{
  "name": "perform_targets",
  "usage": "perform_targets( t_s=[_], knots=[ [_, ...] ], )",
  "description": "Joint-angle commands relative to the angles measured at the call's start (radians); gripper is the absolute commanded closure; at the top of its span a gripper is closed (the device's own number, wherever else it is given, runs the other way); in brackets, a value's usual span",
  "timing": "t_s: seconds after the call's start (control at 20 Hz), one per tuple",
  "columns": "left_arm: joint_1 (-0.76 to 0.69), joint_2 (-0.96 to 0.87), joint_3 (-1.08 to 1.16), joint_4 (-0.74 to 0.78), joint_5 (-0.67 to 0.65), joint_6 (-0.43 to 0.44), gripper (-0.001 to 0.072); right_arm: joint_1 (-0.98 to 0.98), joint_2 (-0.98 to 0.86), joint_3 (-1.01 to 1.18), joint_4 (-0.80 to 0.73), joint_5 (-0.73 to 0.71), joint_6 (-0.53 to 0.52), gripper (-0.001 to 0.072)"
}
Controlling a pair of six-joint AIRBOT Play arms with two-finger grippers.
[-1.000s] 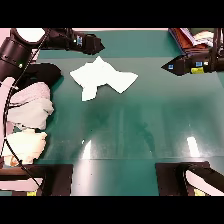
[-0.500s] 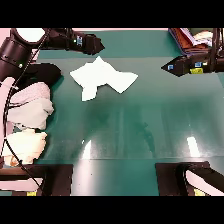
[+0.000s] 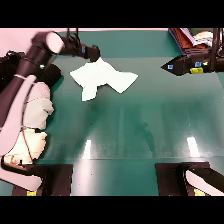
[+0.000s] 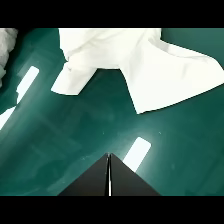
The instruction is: Fold the shirts.
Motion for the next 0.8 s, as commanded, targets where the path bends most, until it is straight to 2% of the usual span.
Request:
perform_targets(
  t_s=[0.0, 0.15, 0.3, 0.35, 0.4, 0.45, 0.6, 0.75],
  knots=[
    [0.017, -0.150, 0.001, 0.155, 0.017, -0.076, 0.0146, 0.000, 0.000, 0.000, 0.001, 0.003, 0.001, 0.0699],
    [0.031, -0.251, 0.001, 0.156, 0.048, -0.076, 0.0147, 0.000, 0.000, 0.000, 0.001, 0.019, 0.001, 0.0699],
    [0.031, -0.279, 0.002, 0.160, 0.072, -0.073, 0.0150, 0.000, 0.000, 0.000, 0.001, 0.018, 0.001, 0.0699],
    [0.031, -0.278, 0.018, 0.160, 0.071, -0.073, 0.0260, 0.000, 0.000, 0.000, 0.001, 0.017, 0.001, 0.0699],
    [0.031, -0.272, 0.040, 0.161, 0.064, -0.072, 0.0492, 0.000, 0.000, 0.000, 0.002, 0.018, 0.001, 0.0699],
    [0.031, -0.262, 0.075, 0.168, 0.042, -0.069, 0.0678, 0.000, 0.001, 0.001, 0.010, 0.029, 0.000, 0.0699],
    [0.031, -0.208, 0.253, 0.191, -0.051, -0.035, 0.0685, -0.001, 0.034, 0.006, 0.052, -0.031, 0.000, 0.0699],
    [0.027, -0.014, 0.302, 0.187, 0.016, -0.020, 0.0686, -0.001, 0.075, 0.084, 0.050, -0.067, 0.000, 0.0699]
  ],
)
